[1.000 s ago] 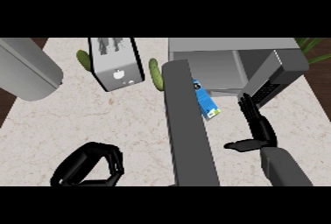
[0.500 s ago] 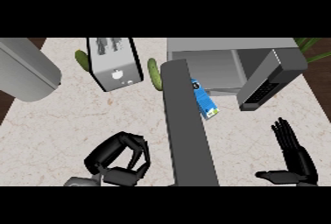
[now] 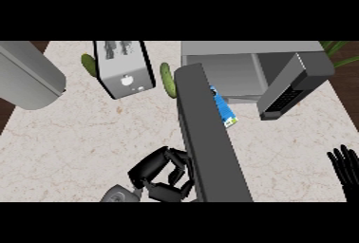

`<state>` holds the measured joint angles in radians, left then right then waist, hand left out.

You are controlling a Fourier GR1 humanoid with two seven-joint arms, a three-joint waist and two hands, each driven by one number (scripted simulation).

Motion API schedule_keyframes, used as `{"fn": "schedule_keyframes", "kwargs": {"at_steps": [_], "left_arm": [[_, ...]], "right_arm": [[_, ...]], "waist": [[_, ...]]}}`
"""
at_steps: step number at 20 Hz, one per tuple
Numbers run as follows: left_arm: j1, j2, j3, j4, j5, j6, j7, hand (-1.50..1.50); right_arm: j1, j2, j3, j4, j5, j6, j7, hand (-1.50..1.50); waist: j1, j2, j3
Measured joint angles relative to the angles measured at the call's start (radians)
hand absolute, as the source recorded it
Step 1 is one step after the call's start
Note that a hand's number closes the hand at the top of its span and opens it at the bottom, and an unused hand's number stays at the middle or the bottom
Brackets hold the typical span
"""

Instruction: Pick up the milk, place it into the microwave and close the microwave

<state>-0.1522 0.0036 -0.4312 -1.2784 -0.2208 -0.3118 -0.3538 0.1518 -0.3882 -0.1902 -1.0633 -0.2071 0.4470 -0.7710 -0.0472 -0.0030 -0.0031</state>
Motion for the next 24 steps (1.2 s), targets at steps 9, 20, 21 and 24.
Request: {"fn": "schedule_keyframes", "kwargs": {"at_steps": [9, 20, 21, 24], "left_arm": [[-0.113, 0.005, -0.300, 0.112, 0.174, 0.247, 0.071, 1.50], [-0.298, 0.027, -0.531, 0.168, 0.382, 0.609, 0.143, 1.50], [-0.319, 0.028, -0.541, 0.173, 0.398, 0.632, 0.153, 1.50], [-0.372, 0.022, -0.561, 0.190, 0.442, 0.700, 0.158, 1.50]], "right_arm": [[0.077, -0.057, 0.036, -0.257, -0.161, 0.100, 0.126, -1.50], [0.076, -0.106, 0.094, -0.516, -0.308, 0.159, 0.285, -1.50], [0.071, -0.111, 0.097, -0.533, -0.318, 0.163, 0.296, -1.50], [0.069, -0.124, 0.109, -0.579, -0.349, 0.176, 0.328, -1.50]], "waist": [[-0.023, 0.005, 0.000], [-0.077, 0.015, -0.001], [-0.082, 0.017, -0.001], [-0.101, 0.021, -0.001]]}}
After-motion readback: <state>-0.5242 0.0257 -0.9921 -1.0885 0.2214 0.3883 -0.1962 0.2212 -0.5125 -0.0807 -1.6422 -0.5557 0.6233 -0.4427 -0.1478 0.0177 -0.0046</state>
